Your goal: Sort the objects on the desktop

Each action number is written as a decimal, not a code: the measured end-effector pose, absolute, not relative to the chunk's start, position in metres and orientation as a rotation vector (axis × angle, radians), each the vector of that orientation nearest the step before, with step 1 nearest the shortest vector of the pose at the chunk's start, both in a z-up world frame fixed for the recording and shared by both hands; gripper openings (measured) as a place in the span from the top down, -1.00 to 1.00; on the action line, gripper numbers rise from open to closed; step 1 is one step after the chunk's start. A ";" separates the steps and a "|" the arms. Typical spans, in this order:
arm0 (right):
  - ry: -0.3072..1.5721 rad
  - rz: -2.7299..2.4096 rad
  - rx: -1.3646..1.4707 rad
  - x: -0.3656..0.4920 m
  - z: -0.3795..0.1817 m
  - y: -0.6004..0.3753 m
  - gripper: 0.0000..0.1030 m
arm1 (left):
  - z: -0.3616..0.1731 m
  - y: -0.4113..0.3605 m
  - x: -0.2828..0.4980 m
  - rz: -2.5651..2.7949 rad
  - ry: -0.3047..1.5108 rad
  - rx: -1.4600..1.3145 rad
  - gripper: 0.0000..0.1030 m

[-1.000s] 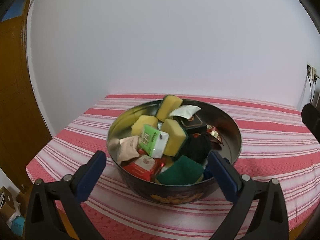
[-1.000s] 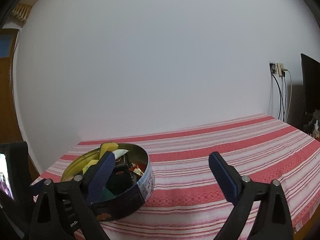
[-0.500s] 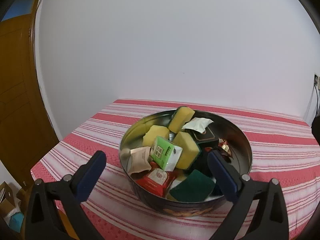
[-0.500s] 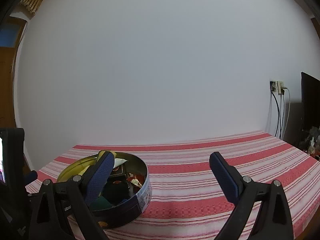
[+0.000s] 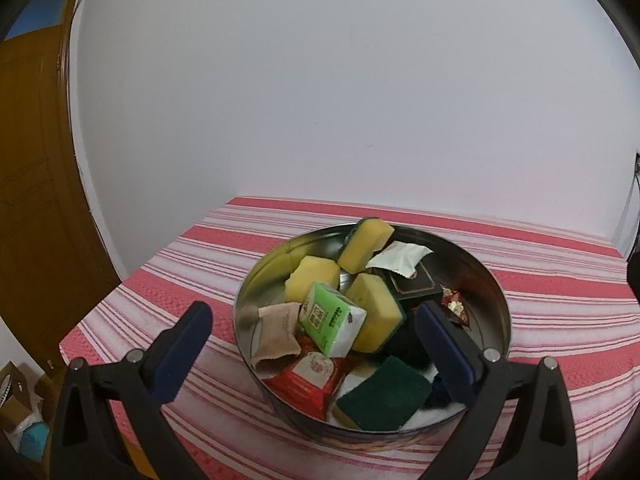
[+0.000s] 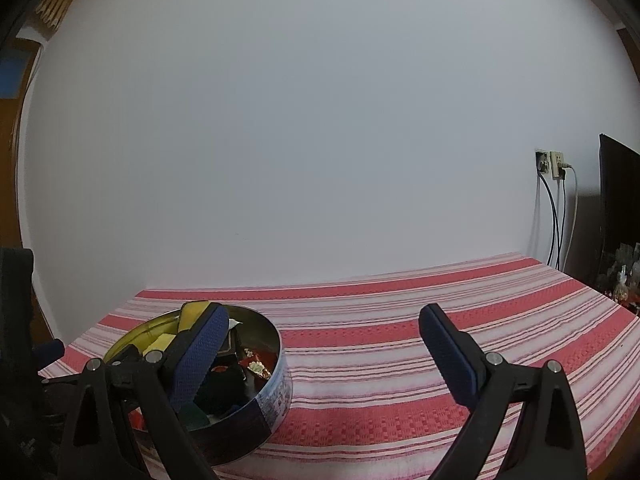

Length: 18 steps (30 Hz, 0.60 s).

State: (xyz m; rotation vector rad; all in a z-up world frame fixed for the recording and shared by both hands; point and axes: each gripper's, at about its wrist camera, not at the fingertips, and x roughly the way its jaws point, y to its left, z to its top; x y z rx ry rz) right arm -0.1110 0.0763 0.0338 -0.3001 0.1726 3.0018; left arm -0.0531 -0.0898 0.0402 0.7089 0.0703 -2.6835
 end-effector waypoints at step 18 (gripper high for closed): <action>0.191 3.006 -0.303 -0.115 0.036 0.080 -0.90 | 0.045 -0.092 -0.057 -2.695 0.095 0.718 -0.99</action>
